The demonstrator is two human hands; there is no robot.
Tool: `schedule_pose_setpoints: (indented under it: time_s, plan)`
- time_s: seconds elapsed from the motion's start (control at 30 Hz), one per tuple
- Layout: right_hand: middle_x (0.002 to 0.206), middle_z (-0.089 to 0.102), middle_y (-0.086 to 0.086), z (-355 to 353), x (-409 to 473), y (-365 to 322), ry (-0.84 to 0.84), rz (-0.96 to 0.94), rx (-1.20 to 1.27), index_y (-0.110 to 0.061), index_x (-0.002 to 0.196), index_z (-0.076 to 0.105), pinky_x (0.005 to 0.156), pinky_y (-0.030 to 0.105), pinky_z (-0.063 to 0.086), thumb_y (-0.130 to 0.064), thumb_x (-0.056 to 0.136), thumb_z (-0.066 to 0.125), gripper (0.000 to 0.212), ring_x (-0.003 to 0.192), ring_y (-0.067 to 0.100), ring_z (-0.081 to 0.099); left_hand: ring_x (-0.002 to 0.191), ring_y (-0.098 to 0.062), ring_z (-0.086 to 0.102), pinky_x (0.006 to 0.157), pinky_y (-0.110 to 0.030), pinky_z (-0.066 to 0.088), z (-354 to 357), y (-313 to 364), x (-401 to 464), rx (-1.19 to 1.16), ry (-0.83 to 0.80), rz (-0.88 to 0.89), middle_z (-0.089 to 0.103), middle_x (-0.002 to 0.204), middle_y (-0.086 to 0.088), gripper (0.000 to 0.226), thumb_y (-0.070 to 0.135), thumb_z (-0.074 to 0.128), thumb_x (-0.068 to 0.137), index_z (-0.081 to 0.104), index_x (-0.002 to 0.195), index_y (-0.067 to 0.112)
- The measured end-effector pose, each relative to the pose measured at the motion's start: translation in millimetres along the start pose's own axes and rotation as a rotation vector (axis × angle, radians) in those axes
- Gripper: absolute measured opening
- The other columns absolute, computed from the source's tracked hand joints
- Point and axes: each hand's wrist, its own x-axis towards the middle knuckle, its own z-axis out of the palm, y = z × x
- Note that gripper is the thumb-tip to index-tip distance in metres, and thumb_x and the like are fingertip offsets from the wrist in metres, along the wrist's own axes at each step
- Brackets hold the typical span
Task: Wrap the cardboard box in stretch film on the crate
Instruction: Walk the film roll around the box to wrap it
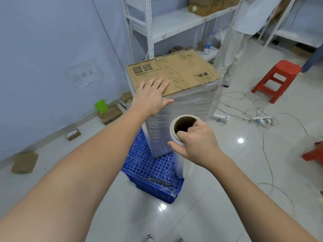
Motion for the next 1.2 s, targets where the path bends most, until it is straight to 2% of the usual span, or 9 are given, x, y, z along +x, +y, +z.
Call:
schedule_pose_setpoints:
  time_s: [0.13,0.3,0.63,0.73,0.83,0.93,1.0,1.1,1.2]
  plan:
    - [0.039,0.040,0.000,1,2,-2,-0.010,0.027,0.003,-0.019,0.051,0.047,0.065,0.033,0.034,-0.045,0.083,0.065,0.045,0.040,0.023,0.042,0.158,-0.025,0.013,0.126,-0.052,0.011,1,-1,0,0.000,0.015,0.004,0.013,0.173,0.001,0.081,0.078,0.020,0.097,0.007,0.164,0.035]
    - [0.039,0.037,0.000,-5,-5,-1,-0.038,0.070,-0.009,-0.018,0.051,0.045,0.064,0.033,0.033,-0.044,0.081,0.067,0.045,0.040,0.022,0.037,0.158,-0.025,0.013,0.126,-0.052,0.013,3,-2,1,-0.005,0.017,0.001,0.012,0.173,0.002,0.082,0.080,0.018,0.096,0.007,0.164,0.036]
    - [0.043,0.035,-0.001,-26,-19,-4,-0.165,0.219,-0.076,-0.019,0.056,0.039,0.070,0.031,0.038,-0.050,0.088,0.055,0.047,0.045,0.019,0.027,0.157,-0.027,0.016,0.125,-0.057,0.017,7,-3,0,-0.044,0.078,0.008,0.016,0.172,0.002,0.084,0.081,0.018,0.095,0.012,0.164,0.035]
    - [0.047,0.035,-0.005,-39,-19,-11,-0.322,0.227,-0.156,-0.020,0.062,0.038,0.070,0.030,0.039,-0.053,0.089,0.052,0.044,0.046,0.018,0.029,0.158,-0.028,0.015,0.125,-0.058,0.014,7,-3,-3,-0.071,0.072,0.013,0.014,0.172,0.002,0.082,0.079,0.022,0.096,0.013,0.164,0.034]
    - [0.052,0.042,-0.004,-47,-17,-34,-0.399,0.364,-0.194,-0.019,0.078,0.042,0.065,0.033,0.044,-0.048,0.088,0.052,0.032,0.049,0.020,0.038,0.158,-0.028,0.012,0.125,-0.059,0.012,5,-2,-3,-0.095,0.061,0.021,0.013,0.173,0.002,0.081,0.078,0.025,0.097,0.013,0.164,0.034]
    - [0.059,0.051,0.000,-56,-11,-60,-0.435,0.451,-0.200,-0.018,0.095,0.043,0.060,0.035,0.035,-0.039,0.088,0.048,0.023,0.058,0.026,0.048,0.158,-0.030,0.011,0.124,-0.061,0.010,5,-3,-5,-0.117,0.056,0.027,0.012,0.173,-0.001,0.081,0.076,0.029,0.098,0.015,0.164,0.032]
    - [0.062,0.049,-0.001,-60,-7,-72,-0.449,0.487,-0.188,-0.020,0.091,0.040,0.059,0.034,0.028,-0.046,0.088,0.048,0.028,0.065,0.025,0.050,0.158,-0.031,0.009,0.124,-0.062,0.009,4,-3,-7,-0.123,0.044,0.034,0.011,0.173,-0.002,0.082,0.075,0.030,0.098,0.014,0.165,0.031]
    - [0.059,0.047,-0.004,-57,0,-83,-0.484,0.571,-0.249,-0.021,0.076,0.040,0.056,0.033,0.028,-0.074,0.088,0.036,0.055,0.064,0.020,0.049,0.159,-0.032,0.006,0.124,-0.062,0.008,2,-3,-11,-0.115,0.022,0.037,0.007,0.173,-0.003,0.083,0.075,0.031,0.098,0.012,0.165,0.030]
    - [0.057,0.047,-0.005,-51,7,-86,-0.513,0.597,-0.346,-0.020,0.078,0.039,0.057,0.033,0.031,-0.077,0.089,0.027,0.060,0.057,0.020,0.048,0.159,-0.033,0.003,0.125,-0.062,0.005,0,-4,-15,-0.118,0.004,0.038,0.003,0.174,-0.003,0.084,0.074,0.031,0.099,0.008,0.166,0.030]
